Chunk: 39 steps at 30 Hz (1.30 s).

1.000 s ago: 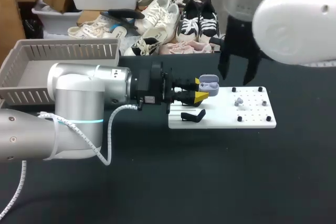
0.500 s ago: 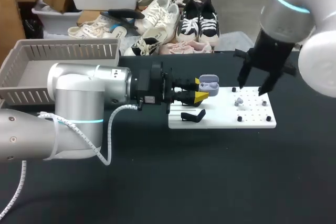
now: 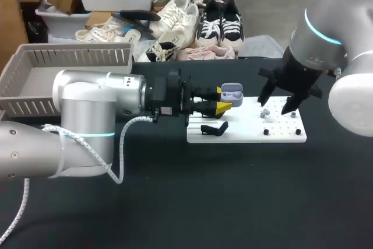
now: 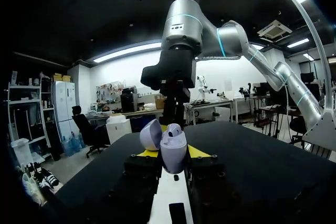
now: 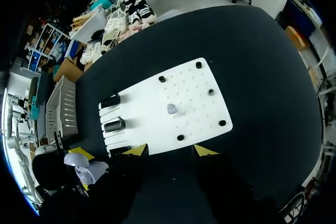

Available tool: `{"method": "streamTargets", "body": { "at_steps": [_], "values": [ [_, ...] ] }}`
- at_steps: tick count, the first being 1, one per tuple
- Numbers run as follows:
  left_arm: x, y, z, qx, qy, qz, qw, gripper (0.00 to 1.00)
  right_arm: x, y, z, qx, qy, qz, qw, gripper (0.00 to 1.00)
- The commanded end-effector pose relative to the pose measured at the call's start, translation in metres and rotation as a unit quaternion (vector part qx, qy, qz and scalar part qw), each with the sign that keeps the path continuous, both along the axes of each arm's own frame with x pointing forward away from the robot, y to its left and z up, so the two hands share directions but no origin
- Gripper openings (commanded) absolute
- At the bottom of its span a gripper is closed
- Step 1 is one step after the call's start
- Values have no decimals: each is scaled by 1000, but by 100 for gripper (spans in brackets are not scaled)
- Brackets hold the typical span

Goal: Pick up each earbud case from the left stands, insert the matching earbuds, close the lid, and place the case in the box.

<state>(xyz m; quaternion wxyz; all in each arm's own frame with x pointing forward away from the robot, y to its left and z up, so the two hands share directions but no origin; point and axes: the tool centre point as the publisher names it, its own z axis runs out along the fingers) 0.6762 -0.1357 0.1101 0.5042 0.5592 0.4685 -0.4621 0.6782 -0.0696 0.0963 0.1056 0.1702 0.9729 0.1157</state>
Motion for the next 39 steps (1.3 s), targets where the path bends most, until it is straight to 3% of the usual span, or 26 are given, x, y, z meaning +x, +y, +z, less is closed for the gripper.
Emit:
{"method": "streamTargets", "body": {
  "at_steps": [1, 21, 39],
  "values": [
    [0, 0, 0, -1, -1, 1, 1000, 0, 10, -1, -8, 7, -3, 0, 1000, 48],
    [0, 0, 0, -1, -1, 1, 1000, 0, 29, 6, -29, 35, -3, 1, 999, 47],
    [0, 0, 0, -1, -1, 1, 1000, 0, 43, -3, -51, 18, -2, -8, 1000, 47]
  ]
}}
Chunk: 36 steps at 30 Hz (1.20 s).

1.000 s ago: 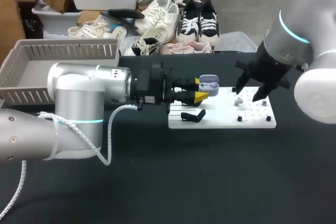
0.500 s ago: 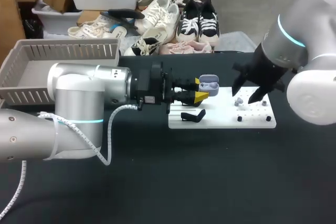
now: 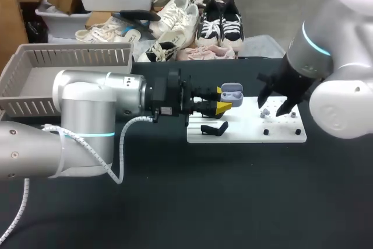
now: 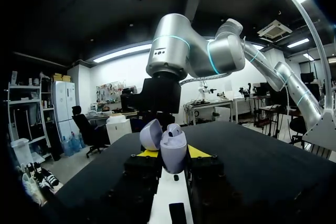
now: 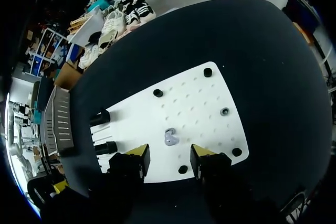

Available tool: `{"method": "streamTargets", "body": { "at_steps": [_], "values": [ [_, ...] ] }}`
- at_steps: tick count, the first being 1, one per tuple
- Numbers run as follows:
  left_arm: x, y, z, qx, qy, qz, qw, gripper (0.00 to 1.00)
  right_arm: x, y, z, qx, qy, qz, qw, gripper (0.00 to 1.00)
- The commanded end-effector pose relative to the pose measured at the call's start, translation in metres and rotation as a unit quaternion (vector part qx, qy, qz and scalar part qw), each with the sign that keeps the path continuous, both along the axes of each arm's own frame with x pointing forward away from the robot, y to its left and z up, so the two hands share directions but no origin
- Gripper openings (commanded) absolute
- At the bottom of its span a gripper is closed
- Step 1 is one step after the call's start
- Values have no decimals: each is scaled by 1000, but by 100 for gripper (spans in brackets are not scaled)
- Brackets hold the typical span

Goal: Pick up each earbud case from the left stands, insert the matching earbuds, close the lid, and place the case in the box.

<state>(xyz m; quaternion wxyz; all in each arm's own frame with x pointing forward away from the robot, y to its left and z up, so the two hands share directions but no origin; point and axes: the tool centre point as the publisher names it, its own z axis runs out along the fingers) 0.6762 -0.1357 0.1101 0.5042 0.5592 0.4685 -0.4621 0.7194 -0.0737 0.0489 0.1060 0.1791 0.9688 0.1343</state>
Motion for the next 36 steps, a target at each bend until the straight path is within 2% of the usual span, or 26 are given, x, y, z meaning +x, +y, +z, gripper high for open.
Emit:
{"method": "streamTargets", "body": {
  "at_steps": [1, 36],
  "values": [
    [0, 0, 0, -1, -1, 1, 1000, 0, 3, 1, -4, -2, 1, 0, 1000, 46],
    [0, 0, 0, -1, -1, 1, 1000, 0, 10, 1, -20, -15, 11, 19, 1000, 40]
  ]
}}
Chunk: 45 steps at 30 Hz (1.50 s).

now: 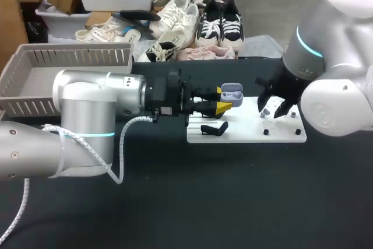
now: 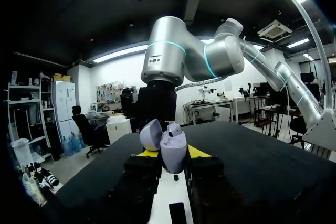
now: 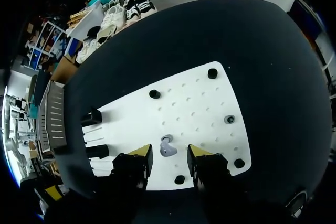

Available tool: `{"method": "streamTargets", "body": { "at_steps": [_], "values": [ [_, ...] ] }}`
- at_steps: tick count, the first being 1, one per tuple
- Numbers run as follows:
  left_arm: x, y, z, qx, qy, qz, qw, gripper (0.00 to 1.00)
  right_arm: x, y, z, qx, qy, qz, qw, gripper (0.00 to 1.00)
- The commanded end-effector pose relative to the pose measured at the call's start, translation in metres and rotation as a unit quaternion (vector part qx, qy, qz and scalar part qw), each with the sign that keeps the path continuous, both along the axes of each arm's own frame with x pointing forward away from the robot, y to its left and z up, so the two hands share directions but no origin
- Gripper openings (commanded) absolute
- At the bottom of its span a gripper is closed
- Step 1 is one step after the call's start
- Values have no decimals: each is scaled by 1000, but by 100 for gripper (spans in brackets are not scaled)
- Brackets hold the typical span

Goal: Pick up each earbud case from the left stands, insert the matching earbuds, close the lid, and place the case in the box.

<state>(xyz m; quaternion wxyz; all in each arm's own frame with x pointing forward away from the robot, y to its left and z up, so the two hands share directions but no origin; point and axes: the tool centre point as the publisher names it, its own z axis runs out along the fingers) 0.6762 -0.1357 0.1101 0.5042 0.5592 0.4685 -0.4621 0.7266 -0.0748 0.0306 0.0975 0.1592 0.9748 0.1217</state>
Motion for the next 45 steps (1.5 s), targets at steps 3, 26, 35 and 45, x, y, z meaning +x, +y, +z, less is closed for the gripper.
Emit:
{"method": "streamTargets", "body": {
  "at_steps": [3, 26, 35, 45],
  "values": [
    [0, 0, 0, -1, -1, 1, 1000, 0, 4, 2, -3, -2, 4, -2, 1000, 40],
    [0, 0, 0, -1, -1, 1, 1000, 0, 7, 4, -7, -2, 13, 1, 1000, 0],
    [0, 0, 0, -1, -1, 1, 1000, 0, 6, 1, -7, -5, 15, -1, 1000, 0],
    [0, 0, 0, -1, -1, 1, 1000, 0, 4, -1, -2, -3, 10, -4, 1000, 0]
  ]
}}
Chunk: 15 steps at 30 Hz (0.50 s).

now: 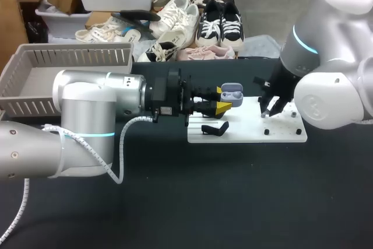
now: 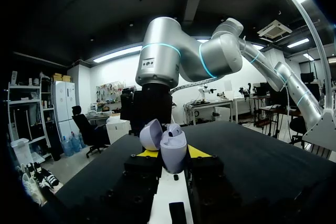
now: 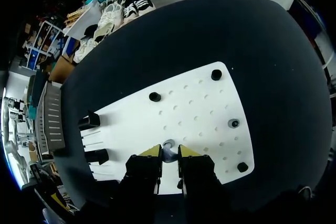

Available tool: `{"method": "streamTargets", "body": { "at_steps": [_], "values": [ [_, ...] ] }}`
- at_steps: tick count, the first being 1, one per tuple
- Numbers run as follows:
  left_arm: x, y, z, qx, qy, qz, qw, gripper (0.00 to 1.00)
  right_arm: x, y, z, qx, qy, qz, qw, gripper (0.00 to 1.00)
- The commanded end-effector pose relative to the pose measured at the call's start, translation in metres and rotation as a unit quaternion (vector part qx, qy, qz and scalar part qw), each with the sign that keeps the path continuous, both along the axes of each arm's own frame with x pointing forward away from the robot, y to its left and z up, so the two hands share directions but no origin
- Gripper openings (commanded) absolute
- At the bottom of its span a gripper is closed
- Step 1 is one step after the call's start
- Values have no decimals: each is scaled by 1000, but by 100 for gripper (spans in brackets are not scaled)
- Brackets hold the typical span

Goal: Pick up each earbud case from the left stands, insert the matching earbuds, close the lid, and place the case in the box.

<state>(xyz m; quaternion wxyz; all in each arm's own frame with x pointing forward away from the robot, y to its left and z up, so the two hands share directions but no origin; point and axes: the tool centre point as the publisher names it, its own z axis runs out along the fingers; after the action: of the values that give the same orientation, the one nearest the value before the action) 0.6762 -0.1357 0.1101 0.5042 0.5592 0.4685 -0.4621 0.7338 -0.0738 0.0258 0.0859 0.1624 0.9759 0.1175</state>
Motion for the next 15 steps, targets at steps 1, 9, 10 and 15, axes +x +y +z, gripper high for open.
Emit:
{"method": "streamTargets", "body": {
  "at_steps": [1, 9, 10, 15],
  "values": [
    [0, 0, 0, -1, -1, 1, 1000, 0, -3, -2, 4, 0, -3, -3, 1000, 0],
    [0, 0, 0, -1, -1, 1, 1000, 0, -10, -6, 13, 6, -11, -8, 1000, 0],
    [0, 0, 0, -1, -1, 1, 1000, 0, -11, -6, 14, 7, -12, -9, 1000, 0],
    [0, 0, 0, -1, -1, 1, 1000, 0, -16, -11, 28, 17, -21, -16, 1000, 0]
  ]
}}
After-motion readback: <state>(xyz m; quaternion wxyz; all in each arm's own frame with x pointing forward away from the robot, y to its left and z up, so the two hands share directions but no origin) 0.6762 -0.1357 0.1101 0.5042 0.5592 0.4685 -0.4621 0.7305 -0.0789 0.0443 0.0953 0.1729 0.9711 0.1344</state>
